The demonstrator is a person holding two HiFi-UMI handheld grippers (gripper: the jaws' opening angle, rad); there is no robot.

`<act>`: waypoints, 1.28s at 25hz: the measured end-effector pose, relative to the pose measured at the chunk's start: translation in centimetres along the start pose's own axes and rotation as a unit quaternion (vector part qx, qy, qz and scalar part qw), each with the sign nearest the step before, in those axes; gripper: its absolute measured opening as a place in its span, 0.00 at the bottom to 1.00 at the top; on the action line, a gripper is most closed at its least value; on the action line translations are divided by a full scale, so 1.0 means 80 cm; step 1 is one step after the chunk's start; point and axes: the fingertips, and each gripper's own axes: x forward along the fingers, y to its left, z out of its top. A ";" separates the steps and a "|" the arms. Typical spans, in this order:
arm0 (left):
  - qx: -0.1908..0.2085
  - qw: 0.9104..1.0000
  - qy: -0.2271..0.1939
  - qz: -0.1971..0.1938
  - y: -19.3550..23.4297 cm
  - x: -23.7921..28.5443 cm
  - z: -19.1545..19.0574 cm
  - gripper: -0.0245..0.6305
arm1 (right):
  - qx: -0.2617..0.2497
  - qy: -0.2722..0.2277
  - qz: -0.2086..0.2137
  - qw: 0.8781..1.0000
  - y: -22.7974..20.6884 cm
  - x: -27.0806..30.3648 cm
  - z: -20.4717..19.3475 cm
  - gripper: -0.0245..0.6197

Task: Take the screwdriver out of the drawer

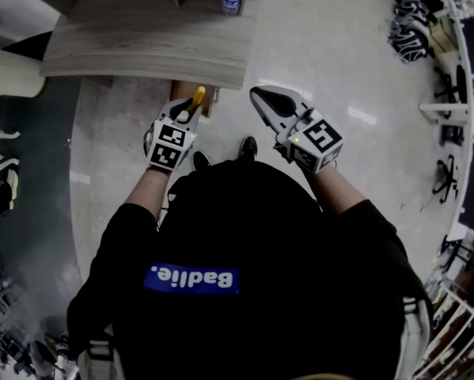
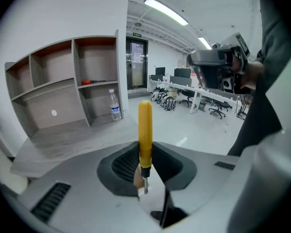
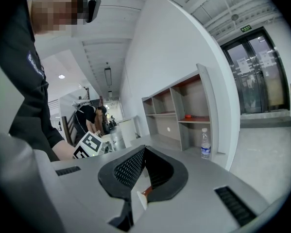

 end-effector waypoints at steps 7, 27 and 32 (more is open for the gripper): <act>-0.031 0.998 -0.057 -0.003 0.002 -0.040 0.055 0.15 | -0.002 0.002 0.020 1.000 0.007 0.018 -0.002 0.09; -0.058 0.988 -0.140 -0.017 -0.008 -0.102 0.126 0.15 | -0.013 0.025 0.060 0.998 0.031 0.028 -0.006 0.09; -0.065 0.986 -0.150 -0.017 -0.008 -0.106 0.132 0.15 | -0.009 0.018 0.060 0.998 0.032 0.031 -0.001 0.09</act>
